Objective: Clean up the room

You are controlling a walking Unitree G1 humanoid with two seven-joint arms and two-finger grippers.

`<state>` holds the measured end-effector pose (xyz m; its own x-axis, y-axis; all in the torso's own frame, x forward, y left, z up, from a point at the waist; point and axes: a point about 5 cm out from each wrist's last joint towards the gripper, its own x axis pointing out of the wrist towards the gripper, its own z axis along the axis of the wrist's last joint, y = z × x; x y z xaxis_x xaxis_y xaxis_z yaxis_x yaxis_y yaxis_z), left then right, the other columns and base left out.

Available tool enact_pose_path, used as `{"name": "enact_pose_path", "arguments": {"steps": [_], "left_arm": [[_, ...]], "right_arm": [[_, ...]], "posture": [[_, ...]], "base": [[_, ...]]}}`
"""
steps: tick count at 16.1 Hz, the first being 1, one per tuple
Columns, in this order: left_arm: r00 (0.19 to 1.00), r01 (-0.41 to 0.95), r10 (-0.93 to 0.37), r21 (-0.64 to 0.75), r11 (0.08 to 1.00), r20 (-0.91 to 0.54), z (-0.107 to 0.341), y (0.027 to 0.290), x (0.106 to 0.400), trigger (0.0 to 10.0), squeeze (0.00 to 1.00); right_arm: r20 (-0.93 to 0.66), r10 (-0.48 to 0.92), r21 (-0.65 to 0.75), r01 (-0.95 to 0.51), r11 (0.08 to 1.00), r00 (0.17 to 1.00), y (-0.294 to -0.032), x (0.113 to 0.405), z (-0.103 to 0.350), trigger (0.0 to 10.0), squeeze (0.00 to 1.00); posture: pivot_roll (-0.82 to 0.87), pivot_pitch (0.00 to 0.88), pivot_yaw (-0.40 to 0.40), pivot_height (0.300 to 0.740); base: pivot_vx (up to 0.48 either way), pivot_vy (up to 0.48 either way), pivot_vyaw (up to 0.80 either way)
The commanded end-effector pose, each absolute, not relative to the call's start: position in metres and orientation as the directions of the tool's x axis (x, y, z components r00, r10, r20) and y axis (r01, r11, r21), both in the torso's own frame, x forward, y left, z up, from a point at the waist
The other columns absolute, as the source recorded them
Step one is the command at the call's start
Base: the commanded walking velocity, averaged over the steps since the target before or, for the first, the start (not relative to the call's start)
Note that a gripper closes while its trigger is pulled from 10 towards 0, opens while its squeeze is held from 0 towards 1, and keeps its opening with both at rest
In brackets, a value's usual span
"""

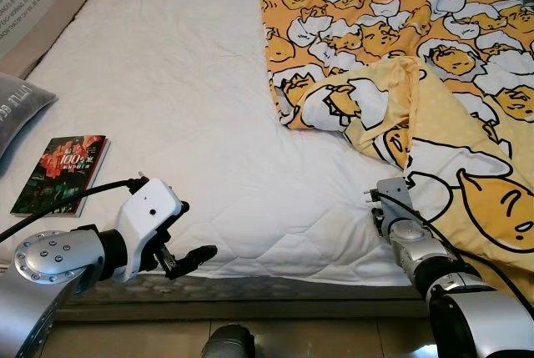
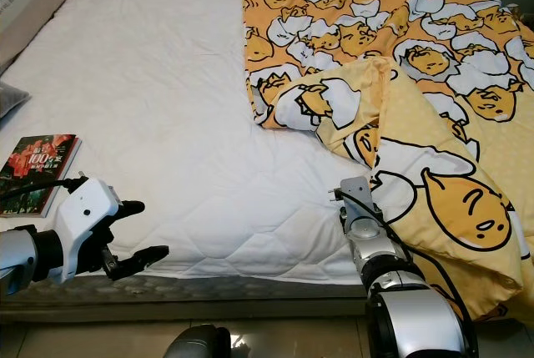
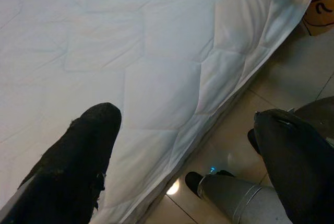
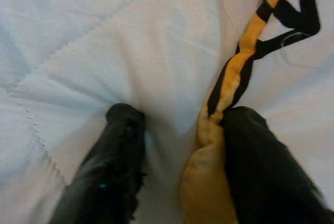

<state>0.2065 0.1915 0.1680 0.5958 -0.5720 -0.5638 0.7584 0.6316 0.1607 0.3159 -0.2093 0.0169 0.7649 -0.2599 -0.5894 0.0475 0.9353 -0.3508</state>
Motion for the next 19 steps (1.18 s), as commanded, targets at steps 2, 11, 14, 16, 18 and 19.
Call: {"name": "enact_pose_path", "arguments": {"steps": [2, 11, 14, 16, 18, 19], "left_arm": [[0.594, 0.763, -0.572, 0.170, 0.623, -0.566, 0.169, 0.190, 0.205, 10.0, 0.00], [0.582, 0.775, -0.593, 0.156, 0.613, -0.557, 0.160, 0.185, 0.211, 10.0, 0.00], [0.582, 0.778, -0.605, 0.155, 0.609, -0.544, 0.159, 0.180, 0.215, 10.0, 0.00], [0.581, 0.779, -0.607, 0.154, 0.608, -0.542, 0.158, 0.179, 0.216, 10.0, 0.00], [0.576, 0.783, -0.612, 0.151, 0.603, -0.541, 0.155, 0.179, 0.217, 10.0, 0.00], [0.573, 0.786, -0.617, 0.149, 0.600, -0.540, 0.153, 0.178, 0.219, 10.0, 0.00]], "right_arm": [[-0.600, -0.347, -0.362, 0.142, 0.921, 0.720, -0.222, 0.303, 0.008, 2.0, 0.00], [-0.568, -0.372, -0.362, 0.183, 0.914, 0.734, -0.224, 0.301, 0.007, 2.5, 0.00], [-0.557, -0.384, -0.362, 0.201, 0.910, 0.736, -0.227, 0.300, 0.008, 2.4, 0.00], [-0.553, -0.386, -0.362, 0.204, 0.909, 0.739, -0.227, 0.301, 0.009, 2.4, 0.00], [-0.544, -0.379, -0.358, 0.201, 0.912, 0.749, -0.226, 0.303, 0.011, 2.5, 0.00], [-0.538, -0.362, -0.356, 0.184, 0.916, 0.761, -0.223, 0.304, 0.012, 2.6, 0.00]], "posture": [[0.39, 0.136, 0.048, 0.740], [0.31, 0.085, 0.029, 0.740], [0.29, 0.069, 0.020, 0.740], [0.28, 0.062, 0.018, 0.740], [0.26, 0.056, 0.017, 0.740], [0.25, 0.050, 0.017, 0.740]], "base": [[0.000, 0.000, 0.00], [0.000, 0.000, 0.00], [0.000, 0.000, 0.00], [0.000, 0.000, 0.00], [0.000, 0.000, 0.00], [0.000, 0.000, 0.00]]}}
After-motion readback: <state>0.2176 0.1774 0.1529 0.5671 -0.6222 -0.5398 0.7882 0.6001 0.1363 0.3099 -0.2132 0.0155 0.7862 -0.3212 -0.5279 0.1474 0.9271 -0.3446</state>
